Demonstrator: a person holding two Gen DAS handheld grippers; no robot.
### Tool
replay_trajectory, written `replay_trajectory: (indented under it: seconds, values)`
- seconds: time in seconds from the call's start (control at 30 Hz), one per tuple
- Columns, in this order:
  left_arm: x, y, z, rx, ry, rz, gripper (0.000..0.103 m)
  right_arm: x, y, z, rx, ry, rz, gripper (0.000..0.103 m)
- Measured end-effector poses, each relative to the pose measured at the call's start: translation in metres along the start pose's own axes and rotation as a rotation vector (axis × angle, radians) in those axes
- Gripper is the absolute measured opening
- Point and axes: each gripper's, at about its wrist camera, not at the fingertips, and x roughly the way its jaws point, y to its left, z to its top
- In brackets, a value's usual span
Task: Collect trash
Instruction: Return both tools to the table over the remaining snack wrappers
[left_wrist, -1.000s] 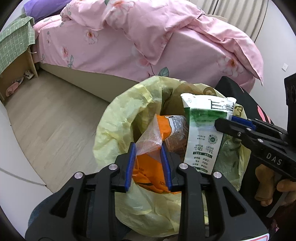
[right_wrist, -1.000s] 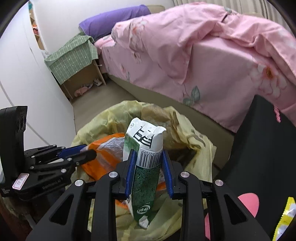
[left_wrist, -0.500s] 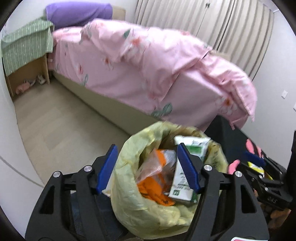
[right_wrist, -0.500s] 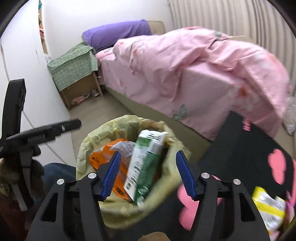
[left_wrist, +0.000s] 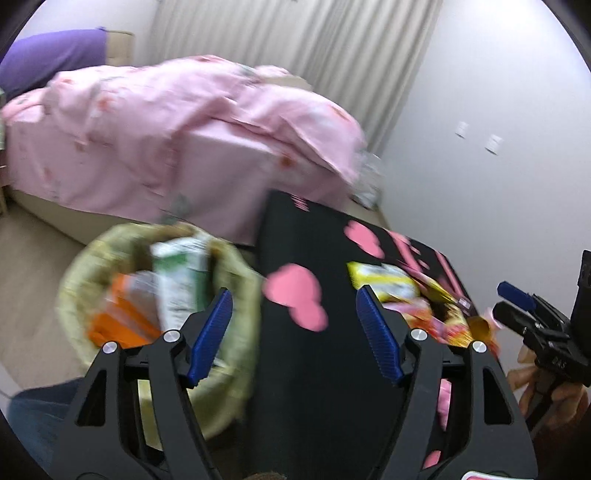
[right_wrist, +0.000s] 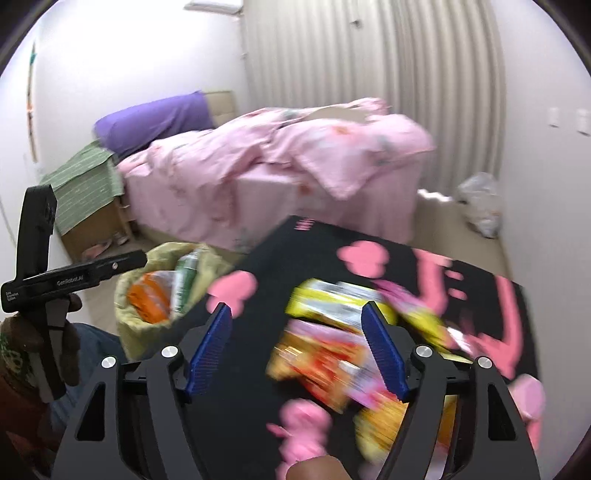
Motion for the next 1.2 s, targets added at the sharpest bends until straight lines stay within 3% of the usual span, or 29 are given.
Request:
replay_trajectory:
  seconds: [0.17,0.27,0.57,0.7,0.8,0.9,1.07,1.2]
  values:
    - [0.012,-0.054,-0.009,0.111,0.031,-0.088,0.066,-0.038,-0.045,-0.026,0.061,-0.032,-0.049,0.073]
    - [0.026,-0.080,-0.012,0.166,0.051,-0.129,0.066,-0.047,-0.064,-0.044,0.057,0.045,-0.097,0.073]
    - [0.094,-0.147,-0.005,0.426,0.118,-0.311,0.066,-0.066,-0.108,-0.096,0.119,0.090,-0.232,0.073]
    - [0.151,-0.155,0.013,0.522,0.179,-0.284,0.066,-0.061,-0.110,-0.107,0.092,0.126,-0.312,0.073]
    - [0.206,-0.150,0.027,0.549,0.279,-0.236,0.066,-0.058,-0.113,-0.109,0.105,0.136,-0.274,0.073]
    - [0.237,-0.141,0.032,0.530,0.357,-0.209,0.066,-0.054,-0.118,-0.107,0.114,0.140,-0.252,0.073]
    - [0.235,-0.124,0.029,0.441,0.435,-0.266,0.055,-0.043,-0.125,-0.101,0.148,0.126,-0.236,0.073]
    - [0.215,-0.121,0.014,0.449,0.431,-0.240,0.045,-0.029,-0.122,-0.097,0.136,0.115,-0.229,0.073]
